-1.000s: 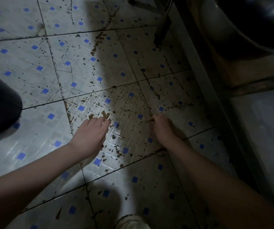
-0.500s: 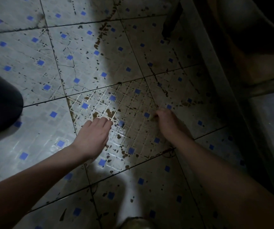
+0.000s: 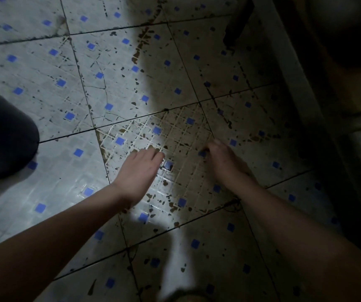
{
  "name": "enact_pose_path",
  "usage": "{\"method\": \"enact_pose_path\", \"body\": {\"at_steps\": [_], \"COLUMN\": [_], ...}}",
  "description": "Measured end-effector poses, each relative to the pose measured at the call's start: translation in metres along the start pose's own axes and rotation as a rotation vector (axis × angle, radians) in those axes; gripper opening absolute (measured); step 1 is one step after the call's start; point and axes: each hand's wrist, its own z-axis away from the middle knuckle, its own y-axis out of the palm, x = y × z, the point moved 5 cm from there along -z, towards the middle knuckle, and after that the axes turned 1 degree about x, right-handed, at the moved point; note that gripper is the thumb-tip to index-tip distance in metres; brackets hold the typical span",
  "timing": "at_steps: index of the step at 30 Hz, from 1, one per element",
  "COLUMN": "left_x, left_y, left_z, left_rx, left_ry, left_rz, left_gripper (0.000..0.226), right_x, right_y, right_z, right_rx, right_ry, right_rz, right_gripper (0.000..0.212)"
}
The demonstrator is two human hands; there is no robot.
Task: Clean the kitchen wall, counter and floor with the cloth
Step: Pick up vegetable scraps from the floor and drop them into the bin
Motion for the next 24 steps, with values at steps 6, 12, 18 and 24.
{"method": "enact_pose_path", "body": {"at_steps": [6,12,18,24], "left_x": [-0.003,-0.015,-0.018,-0.017], "left_y": [-0.003,0.0,0.001,0.003], "left_z": [-0.024,-0.036,-0.038,-0.038], "left_rx": [-0.05,-0.023,0.008,0.022], "left_ry": [-0.003,0.009,0.044,0.05], "left_rz": [0.017,-0.001,-0.021,-0.028], "left_gripper": [0.021,0.019,0.02,0.022], "right_x": [0.006,0.006,0.005,0.005], "right_y": [0.007,0.006,0.003,0.002], "right_z": [-0.006,-0.001,0.006,0.009], "right_rx": [-0.01,0.001,0.014,0.009], "right_ry": [-0.018,-0.068,-0.088,-0.082], "right_rz": [-0.146,-0.202,-0.232,-0.226], "right_gripper": [0.03,0.026,0.023,0.022]}}
